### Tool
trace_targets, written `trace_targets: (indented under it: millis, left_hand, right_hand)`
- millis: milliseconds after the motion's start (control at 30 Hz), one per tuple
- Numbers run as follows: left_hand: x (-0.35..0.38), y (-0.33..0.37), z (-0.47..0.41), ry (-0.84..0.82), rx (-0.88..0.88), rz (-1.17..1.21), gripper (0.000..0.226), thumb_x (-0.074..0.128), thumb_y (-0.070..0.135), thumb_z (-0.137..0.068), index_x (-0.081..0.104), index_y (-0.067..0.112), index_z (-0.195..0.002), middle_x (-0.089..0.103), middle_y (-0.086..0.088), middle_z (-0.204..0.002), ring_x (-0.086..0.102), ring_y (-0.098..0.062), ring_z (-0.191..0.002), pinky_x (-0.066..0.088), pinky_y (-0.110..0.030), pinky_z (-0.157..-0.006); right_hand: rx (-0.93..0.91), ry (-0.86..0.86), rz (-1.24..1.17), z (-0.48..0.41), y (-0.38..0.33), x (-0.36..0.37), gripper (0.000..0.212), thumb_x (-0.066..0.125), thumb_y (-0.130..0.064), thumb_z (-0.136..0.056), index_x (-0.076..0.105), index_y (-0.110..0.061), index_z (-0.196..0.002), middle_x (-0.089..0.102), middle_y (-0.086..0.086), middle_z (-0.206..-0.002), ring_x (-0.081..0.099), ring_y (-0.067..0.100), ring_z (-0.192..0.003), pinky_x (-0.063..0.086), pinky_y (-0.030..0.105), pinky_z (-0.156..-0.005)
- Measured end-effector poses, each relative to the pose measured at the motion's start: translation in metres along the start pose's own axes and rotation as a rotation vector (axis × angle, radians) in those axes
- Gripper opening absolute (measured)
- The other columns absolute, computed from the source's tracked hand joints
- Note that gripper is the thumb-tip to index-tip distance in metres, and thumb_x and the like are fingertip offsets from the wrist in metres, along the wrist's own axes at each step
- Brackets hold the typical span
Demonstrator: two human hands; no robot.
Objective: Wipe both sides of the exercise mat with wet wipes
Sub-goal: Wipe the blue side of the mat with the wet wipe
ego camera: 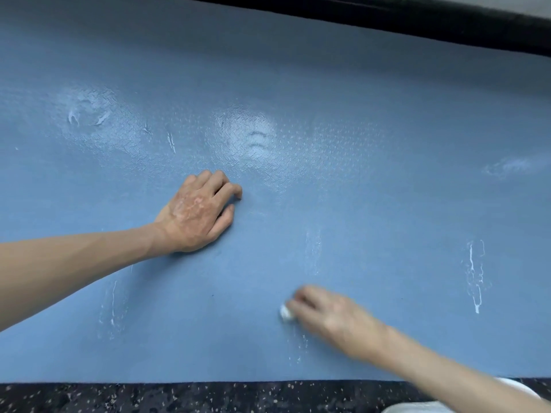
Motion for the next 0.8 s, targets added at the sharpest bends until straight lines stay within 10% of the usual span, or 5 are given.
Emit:
trace_targets:
  millis: [100, 267, 633, 800]
  left_hand:
    - [0.000, -0.001, 0.000, -0.014, -0.003, 0.002, 0.022, 0.040, 0.028, -0.091, 0.050, 0.015, -0.106, 0.051, -0.009, -0.094, 0.044, -0.027, -0.078, 0.032, -0.039, -0.070]
    - [0.001, -0.002, -0.001, -0.053, -0.009, -0.003, 0.022, 0.039, 0.029, -0.092, 0.048, 0.017, -0.107, 0.051, -0.007, -0.095, 0.045, -0.027, -0.078, 0.033, -0.038, -0.071]
    - [0.002, -0.002, -0.001, -0.060, -0.012, -0.024, 0.024, 0.042, 0.029, -0.088, 0.048, 0.019, -0.109, 0.052, -0.005, -0.093, 0.042, -0.023, -0.077, 0.029, -0.037, -0.069]
    - [0.003, -0.004, -0.001, -0.066, -0.017, -0.017, 0.023, 0.042, 0.030, -0.088, 0.048, 0.021, -0.109, 0.052, -0.004, -0.093, 0.042, -0.023, -0.077, 0.029, -0.036, -0.069]
  right_hand:
    - [0.111, 0.240, 0.191, -0.063, 0.055, -0.058, 0.057, 0.024, -0.049, -0.087, 0.060, -0.010, -0.107, 0.049, 0.003, -0.093, 0.046, 0.022, -0.076, 0.040, 0.030, -0.066]
    - [0.366, 0.531, 0.213, -0.141, 0.131, -0.158, 0.038, 0.039, -0.026, -0.090, 0.069, -0.005, -0.098, 0.053, 0.017, -0.086, 0.056, 0.037, -0.072, 0.045, 0.034, -0.063]
    - [0.189, 0.233, 0.053, -0.055, 0.060, -0.063, 0.025, 0.036, -0.022, -0.092, 0.056, -0.015, -0.106, 0.039, -0.004, -0.088, 0.028, 0.012, -0.072, 0.034, 0.024, -0.056]
    - [0.188, 0.405, 0.138, -0.139, 0.113, -0.137, 0.028, 0.039, -0.023, -0.095, 0.060, -0.004, -0.093, 0.050, 0.016, -0.083, 0.049, 0.028, -0.067, 0.041, 0.034, -0.057]
Point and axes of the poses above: each hand's wrist, its own z-axis away from the middle knuckle, its own x-axis out of the palm, y = z × x, the point moved 8 cm from there along -z, towards the middle knuckle
